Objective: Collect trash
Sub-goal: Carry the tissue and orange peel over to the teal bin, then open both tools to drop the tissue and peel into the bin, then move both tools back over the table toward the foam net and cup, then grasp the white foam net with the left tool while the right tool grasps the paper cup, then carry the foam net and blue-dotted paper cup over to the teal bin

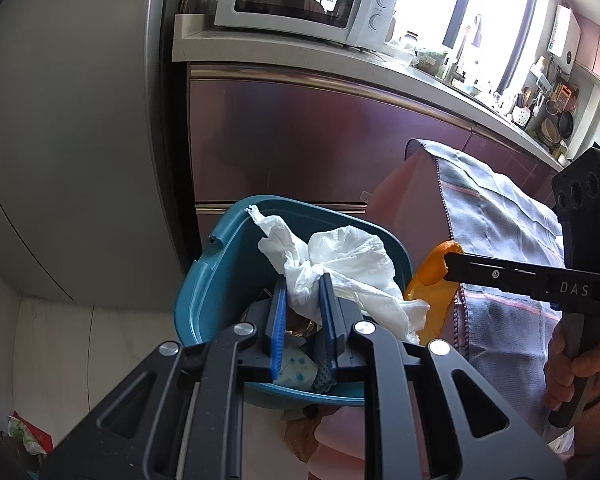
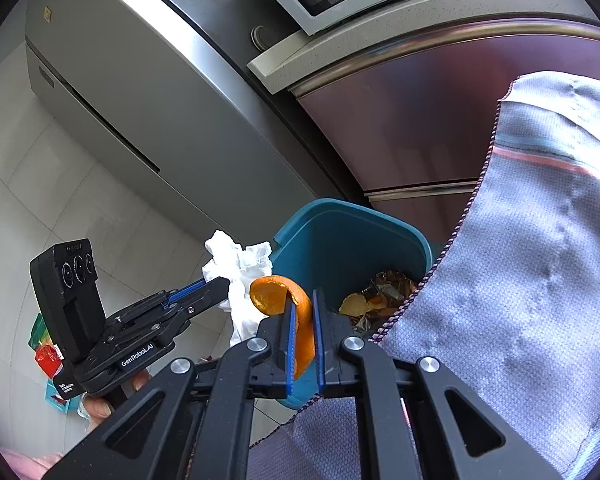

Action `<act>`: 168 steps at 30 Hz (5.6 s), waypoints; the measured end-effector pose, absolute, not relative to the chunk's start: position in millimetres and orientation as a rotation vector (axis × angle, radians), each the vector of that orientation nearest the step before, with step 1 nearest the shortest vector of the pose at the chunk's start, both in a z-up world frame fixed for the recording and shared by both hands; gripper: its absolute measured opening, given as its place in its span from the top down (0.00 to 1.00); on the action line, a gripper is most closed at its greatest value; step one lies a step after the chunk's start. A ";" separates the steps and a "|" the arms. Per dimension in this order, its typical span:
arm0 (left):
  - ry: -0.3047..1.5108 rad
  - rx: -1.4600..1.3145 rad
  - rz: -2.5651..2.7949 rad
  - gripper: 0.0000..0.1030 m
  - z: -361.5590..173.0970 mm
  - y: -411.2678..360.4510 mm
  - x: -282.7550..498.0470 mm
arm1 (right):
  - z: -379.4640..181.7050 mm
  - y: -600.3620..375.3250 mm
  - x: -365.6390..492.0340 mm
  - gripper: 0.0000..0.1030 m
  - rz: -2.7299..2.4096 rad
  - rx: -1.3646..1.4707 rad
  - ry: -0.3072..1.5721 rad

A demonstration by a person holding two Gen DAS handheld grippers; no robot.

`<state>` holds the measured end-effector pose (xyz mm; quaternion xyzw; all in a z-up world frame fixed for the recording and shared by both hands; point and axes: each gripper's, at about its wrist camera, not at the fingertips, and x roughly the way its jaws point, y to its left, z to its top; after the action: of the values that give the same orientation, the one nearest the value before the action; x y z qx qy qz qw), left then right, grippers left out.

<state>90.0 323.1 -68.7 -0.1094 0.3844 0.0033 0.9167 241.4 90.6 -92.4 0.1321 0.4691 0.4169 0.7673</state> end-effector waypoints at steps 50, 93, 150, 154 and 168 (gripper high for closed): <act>0.681 -0.196 -0.123 0.59 -55.5 269.2 83.9 | -67.4 53.9 207.8 0.62 0.896 0.228 0.883; 0.783 0.091 -0.684 0.39 -43.6 -113.5 190.7 | -101.1 -341.3 137.3 0.45 0.166 0.732 0.631; 0.831 0.080 -0.751 0.95 -47.0 -86.0 155.3 | -98.9 -370.5 119.5 0.95 0.209 0.801 0.549; 0.830 0.060 -0.716 0.95 -48.1 -58.3 148.4 | -93.7 -360.3 119.1 0.95 0.236 0.774 0.554; 0.743 0.005 -0.600 0.95 -21.2 14.2 113.9 | -74.1 -296.2 127.9 0.95 0.384 0.692 0.583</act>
<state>113.9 14.2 -21.2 0.0024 0.3576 -0.2885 0.8882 127.9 -296.2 -74.1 0.3323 0.2799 0.1842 0.8816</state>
